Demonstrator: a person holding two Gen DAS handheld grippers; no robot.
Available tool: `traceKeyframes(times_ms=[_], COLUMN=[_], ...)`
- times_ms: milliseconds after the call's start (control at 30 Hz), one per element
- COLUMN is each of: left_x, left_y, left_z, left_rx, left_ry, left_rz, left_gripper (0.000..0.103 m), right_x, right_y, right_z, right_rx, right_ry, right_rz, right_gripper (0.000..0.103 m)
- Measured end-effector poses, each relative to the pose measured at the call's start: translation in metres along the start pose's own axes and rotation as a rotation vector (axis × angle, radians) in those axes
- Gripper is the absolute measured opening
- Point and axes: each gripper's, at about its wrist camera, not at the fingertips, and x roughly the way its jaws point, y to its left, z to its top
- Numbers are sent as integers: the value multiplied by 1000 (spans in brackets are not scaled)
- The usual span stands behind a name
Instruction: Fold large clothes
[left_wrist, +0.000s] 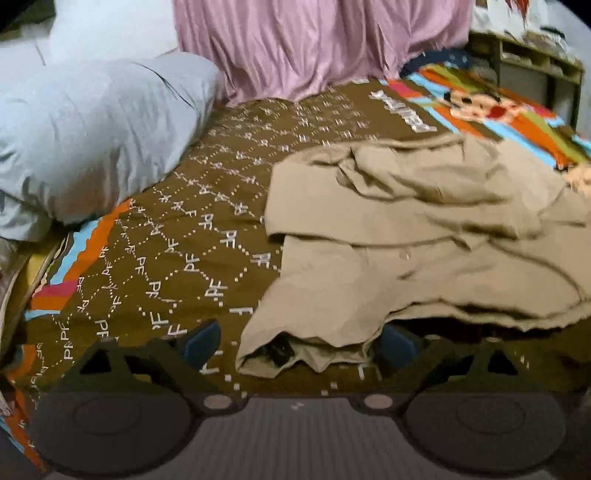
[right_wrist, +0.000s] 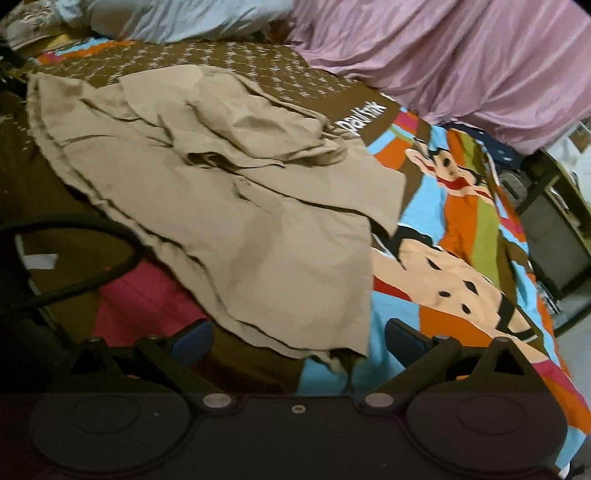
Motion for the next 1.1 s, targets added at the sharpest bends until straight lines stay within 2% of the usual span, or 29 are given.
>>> traceKeyframes(times_ms=[100,167,300,500,533,567,600,700,733,767,800,933,1100], left_x=[-3,-4,-1,2,3,3,3,-1,0,0,0,-5,-34], left_y=[-2,-6,-12,-7,-7,-8,-11,-22,-27,-30,-34,-41,-42], left_z=[3,3,2,3,2,2,2,2,2,2,3,7,12], left_rx=[20,57,95,101,111,129,145,221,247,265,280,305,244], left_ry=[-32,-44,-34,-38,-39,-36,-31,-37,-41,-47,-55,-126,-300], left_rz=[20,26,33,30,29,23,19,-3,-8,-7,0,51,123], left_gripper=[91,90,90,89,86,76,71,35,29,17,9,5,3], right_x=[4,4,4,10,10,10,11,8,7,5,5,1,-15], right_y=[-7,-4,2,6,5,3,2,0,0,0,0,-2,1], right_z=[2,4,8,12,12,14,15,19,21,22,24,29,34], right_rx=[46,25,-33,-36,-35,-32,-28,-19,-14,-6,0,45,64], right_ry=[-24,-48,-68,-80,-88,-96,-100,-129,-138,-147,-156,-197,-287], right_rz=[-2,-9,31,38,35,28,27,40,41,37,31,-2,-68], right_gripper=[92,88,82,59,53,45,40,22,17,15,14,7,4])
